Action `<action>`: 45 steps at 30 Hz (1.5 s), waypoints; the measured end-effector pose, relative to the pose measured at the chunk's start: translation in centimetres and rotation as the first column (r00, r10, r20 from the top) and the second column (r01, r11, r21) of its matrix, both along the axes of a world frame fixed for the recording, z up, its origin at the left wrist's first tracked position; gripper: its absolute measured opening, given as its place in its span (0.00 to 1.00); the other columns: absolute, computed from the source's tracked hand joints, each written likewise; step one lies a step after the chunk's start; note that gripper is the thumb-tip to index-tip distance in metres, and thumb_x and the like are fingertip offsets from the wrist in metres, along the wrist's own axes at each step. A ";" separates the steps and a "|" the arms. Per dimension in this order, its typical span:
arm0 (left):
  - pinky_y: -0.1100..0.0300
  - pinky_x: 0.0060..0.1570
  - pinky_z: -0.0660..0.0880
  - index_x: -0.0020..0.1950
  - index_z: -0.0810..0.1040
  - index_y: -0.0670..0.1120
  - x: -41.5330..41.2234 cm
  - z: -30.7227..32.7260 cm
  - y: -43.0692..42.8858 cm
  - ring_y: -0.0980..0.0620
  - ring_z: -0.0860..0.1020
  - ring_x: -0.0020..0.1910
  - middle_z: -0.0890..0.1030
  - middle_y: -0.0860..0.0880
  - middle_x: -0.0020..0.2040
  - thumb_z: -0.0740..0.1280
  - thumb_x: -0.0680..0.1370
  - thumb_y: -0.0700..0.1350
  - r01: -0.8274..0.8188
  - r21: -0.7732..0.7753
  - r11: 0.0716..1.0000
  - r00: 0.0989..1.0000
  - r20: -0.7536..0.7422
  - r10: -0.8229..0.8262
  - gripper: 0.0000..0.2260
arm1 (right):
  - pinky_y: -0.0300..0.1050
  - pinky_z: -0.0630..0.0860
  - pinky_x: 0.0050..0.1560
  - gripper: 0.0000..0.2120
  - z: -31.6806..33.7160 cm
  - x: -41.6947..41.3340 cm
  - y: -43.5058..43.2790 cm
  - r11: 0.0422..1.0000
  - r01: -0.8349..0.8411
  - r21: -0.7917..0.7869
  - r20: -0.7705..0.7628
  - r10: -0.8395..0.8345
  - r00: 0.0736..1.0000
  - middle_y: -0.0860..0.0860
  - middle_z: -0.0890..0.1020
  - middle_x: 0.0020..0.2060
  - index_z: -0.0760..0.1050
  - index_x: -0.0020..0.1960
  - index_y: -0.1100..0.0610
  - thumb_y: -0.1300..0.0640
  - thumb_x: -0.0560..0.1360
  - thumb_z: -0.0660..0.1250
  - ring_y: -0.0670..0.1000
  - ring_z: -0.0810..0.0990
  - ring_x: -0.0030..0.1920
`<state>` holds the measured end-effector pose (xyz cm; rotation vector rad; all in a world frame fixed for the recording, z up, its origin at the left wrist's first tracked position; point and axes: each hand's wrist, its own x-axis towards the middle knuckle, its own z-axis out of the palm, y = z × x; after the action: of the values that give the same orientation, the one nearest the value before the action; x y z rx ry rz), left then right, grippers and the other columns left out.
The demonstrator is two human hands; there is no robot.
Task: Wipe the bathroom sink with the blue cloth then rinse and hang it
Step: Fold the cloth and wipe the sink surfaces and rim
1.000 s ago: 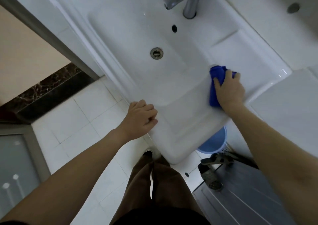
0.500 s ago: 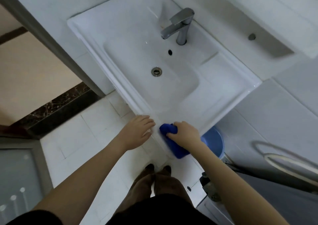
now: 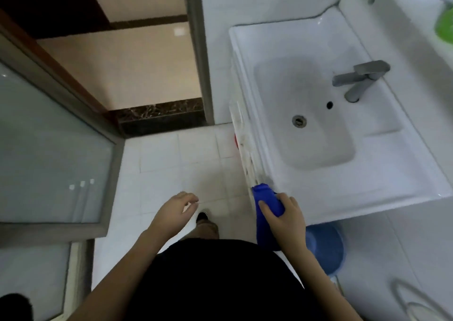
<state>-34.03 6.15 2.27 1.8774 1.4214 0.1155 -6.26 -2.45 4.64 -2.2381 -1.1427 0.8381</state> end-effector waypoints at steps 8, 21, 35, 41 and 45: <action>0.61 0.46 0.69 0.50 0.78 0.53 -12.2 0.3 2.6 0.56 0.77 0.46 0.79 0.55 0.50 0.62 0.81 0.46 -0.440 -0.003 0.898 0.898 -0.012 0.440 0.06 | 0.43 0.74 0.43 0.14 1.0 -8.7 11.0 0.986 -0.162 0.044 -0.090 0.166 0.982 0.43 0.75 0.47 0.73 0.56 0.49 0.43 0.75 0.68 0.46 0.76 0.45; 0.68 0.49 0.68 0.54 0.78 0.54 -18.7 1.7 25.5 0.60 0.76 0.52 0.78 0.60 0.50 0.61 0.81 0.49 -0.218 0.006 0.976 0.975 0.032 0.218 0.06 | 0.53 0.80 0.38 0.06 0.4 -14.5 27.2 0.985 0.157 0.074 -0.195 -0.140 0.971 0.47 0.82 0.36 0.74 0.43 0.45 0.45 0.72 0.70 0.51 0.81 0.36; 0.66 0.47 0.69 0.53 0.77 0.54 -8.5 -0.2 45.9 0.59 0.76 0.49 0.79 0.56 0.50 0.63 0.81 0.46 0.029 0.002 1.000 0.999 0.017 -0.029 0.05 | 0.45 0.75 0.40 0.06 -0.3 -8.2 43.4 0.934 0.340 0.107 -0.183 -0.318 0.930 0.45 0.80 0.38 0.75 0.43 0.46 0.45 0.71 0.69 0.45 0.79 0.39; 0.62 0.47 0.71 0.53 0.78 0.53 2.3 1.9 54.8 0.58 0.75 0.49 0.78 0.55 0.48 0.56 0.77 0.58 0.334 0.018 0.942 0.940 0.063 -0.335 0.15 | 0.43 0.74 0.45 0.12 0.7 -2.4 46.7 0.875 0.460 0.149 -0.113 -0.448 0.887 0.46 0.78 0.46 0.76 0.53 0.50 0.48 0.72 0.71 0.46 0.78 0.44; 0.57 0.48 0.74 0.52 0.78 0.49 9.8 2.7 58.7 0.56 0.75 0.49 0.77 0.53 0.47 0.56 0.77 0.58 0.560 0.008 0.829 0.824 0.104 -0.557 0.17 | 0.43 0.73 0.43 0.13 1.1 0.4 45.9 0.809 0.580 0.096 -0.010 -0.581 0.814 0.46 0.76 0.48 0.76 0.54 0.49 0.46 0.72 0.71 0.47 0.77 0.42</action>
<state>-24.26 64.80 4.95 2.1578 0.7480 -0.0939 -5.90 43.43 5.72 -2.3161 -0.4247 0.4885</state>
